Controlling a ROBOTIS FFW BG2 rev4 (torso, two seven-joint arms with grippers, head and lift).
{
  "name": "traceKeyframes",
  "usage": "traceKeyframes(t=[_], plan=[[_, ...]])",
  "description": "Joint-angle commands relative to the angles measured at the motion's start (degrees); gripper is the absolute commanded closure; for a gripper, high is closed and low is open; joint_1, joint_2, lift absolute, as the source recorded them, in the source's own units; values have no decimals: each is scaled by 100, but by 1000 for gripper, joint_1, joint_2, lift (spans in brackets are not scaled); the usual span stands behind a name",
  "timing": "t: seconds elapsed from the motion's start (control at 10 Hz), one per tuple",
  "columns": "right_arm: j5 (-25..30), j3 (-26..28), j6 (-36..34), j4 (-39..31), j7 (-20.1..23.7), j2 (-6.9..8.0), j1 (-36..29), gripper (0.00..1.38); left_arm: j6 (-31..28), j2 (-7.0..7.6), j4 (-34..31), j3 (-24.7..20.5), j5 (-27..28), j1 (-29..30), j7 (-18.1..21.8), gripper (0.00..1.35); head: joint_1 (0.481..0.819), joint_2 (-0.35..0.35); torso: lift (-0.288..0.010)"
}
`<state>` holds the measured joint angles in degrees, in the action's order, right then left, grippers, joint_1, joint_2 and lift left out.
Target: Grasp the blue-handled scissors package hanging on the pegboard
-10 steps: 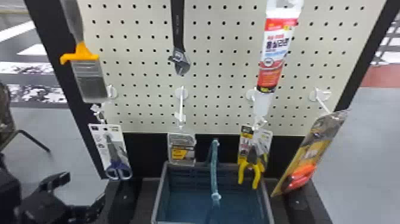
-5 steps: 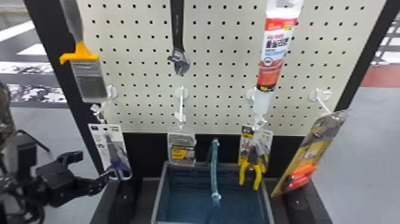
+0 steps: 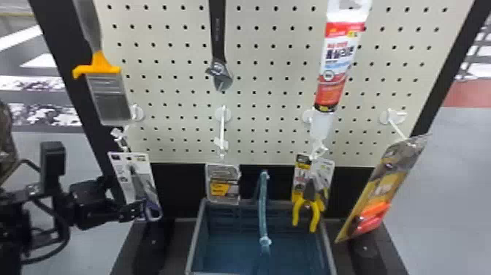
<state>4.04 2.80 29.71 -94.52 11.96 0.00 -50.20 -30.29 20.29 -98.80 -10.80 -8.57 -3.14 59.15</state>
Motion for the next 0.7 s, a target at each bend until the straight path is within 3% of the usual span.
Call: traceKeyframes(t=[0.0, 0.1, 0.4, 0.6], plan=[[9, 2, 0, 93, 60, 5, 46, 234, -56, 204, 324, 192, -303, -236, 185, 104, 549, 0, -100], [9, 10, 0, 135, 113, 5, 46, 234, -91, 283, 380, 289, -408, -359, 220, 104, 549, 0, -100], [26, 19, 0, 262, 280, 5, 107, 234, 50, 371, 605, 350, -1024, -556, 396, 104, 549, 0, -100], [167, 265, 9, 276, 526, 5, 132, 234, 76, 415, 605, 368, -1147, -544, 387, 104, 549, 0, -100]])
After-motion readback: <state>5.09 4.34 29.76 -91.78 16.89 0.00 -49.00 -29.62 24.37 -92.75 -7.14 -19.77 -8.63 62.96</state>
